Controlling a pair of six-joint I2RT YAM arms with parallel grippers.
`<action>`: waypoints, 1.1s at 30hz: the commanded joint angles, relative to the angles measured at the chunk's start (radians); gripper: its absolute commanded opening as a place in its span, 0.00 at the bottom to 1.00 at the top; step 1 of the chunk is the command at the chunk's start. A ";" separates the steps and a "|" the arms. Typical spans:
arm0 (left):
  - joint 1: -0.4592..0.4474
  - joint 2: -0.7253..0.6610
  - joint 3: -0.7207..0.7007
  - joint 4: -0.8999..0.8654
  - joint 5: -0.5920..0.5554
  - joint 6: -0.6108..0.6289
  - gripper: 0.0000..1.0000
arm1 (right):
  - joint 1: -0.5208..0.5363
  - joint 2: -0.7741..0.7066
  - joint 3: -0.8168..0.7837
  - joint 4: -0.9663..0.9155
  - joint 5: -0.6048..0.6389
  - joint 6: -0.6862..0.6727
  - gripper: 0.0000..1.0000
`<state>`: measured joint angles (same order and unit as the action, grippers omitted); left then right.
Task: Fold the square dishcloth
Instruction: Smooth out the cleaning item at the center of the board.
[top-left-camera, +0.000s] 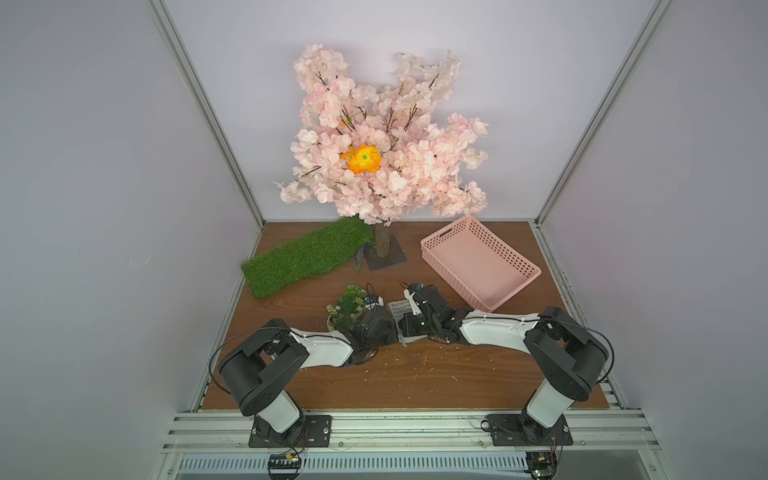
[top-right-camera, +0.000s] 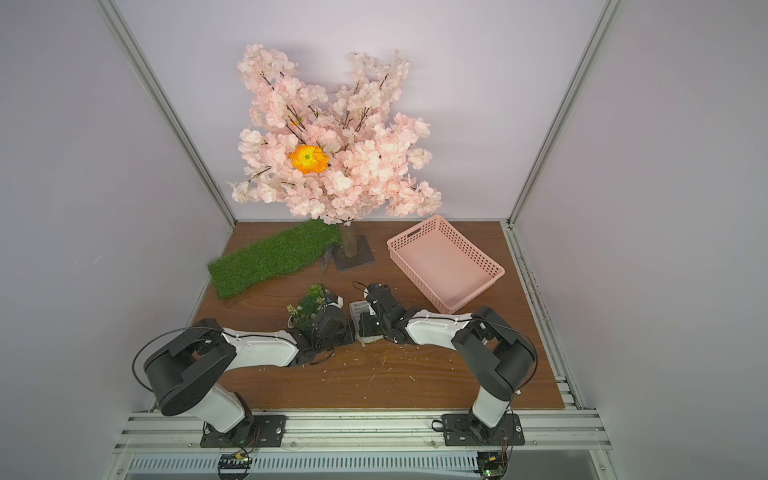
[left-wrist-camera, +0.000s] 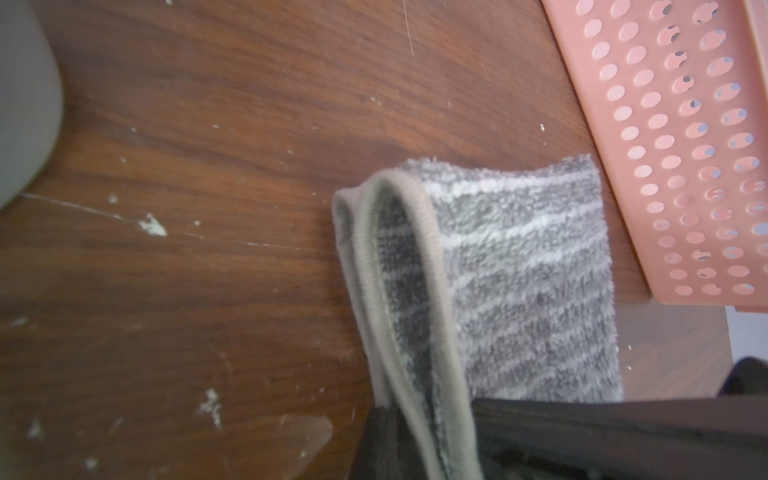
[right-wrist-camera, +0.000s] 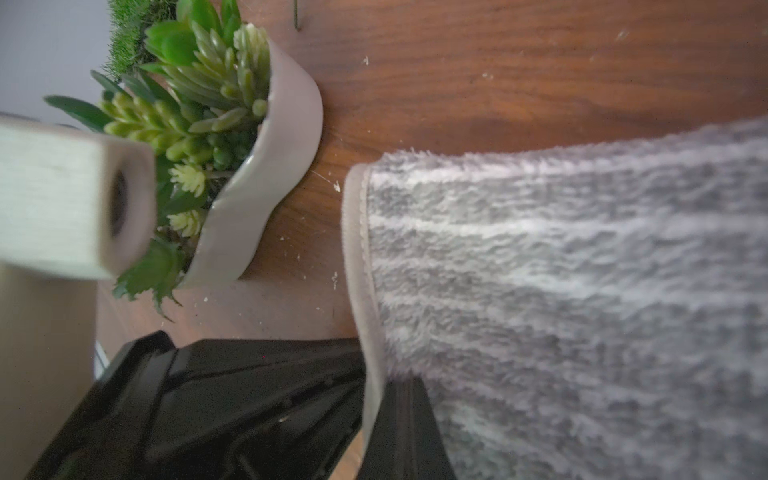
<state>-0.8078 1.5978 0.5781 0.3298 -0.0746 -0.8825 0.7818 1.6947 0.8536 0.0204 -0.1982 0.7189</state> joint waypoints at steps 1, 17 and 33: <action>-0.005 -0.007 0.000 -0.011 -0.005 0.000 0.06 | 0.007 0.017 -0.017 0.031 -0.018 0.009 0.04; -0.005 -0.053 -0.007 -0.057 -0.026 -0.038 0.15 | 0.007 0.072 -0.032 -0.003 0.073 0.015 0.04; -0.005 -0.202 0.117 -0.242 -0.167 0.037 0.18 | 0.008 -0.007 -0.009 0.015 0.048 -0.015 0.09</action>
<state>-0.8078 1.4025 0.6296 0.1261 -0.1970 -0.9142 0.7872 1.7329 0.8360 0.0612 -0.1654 0.7219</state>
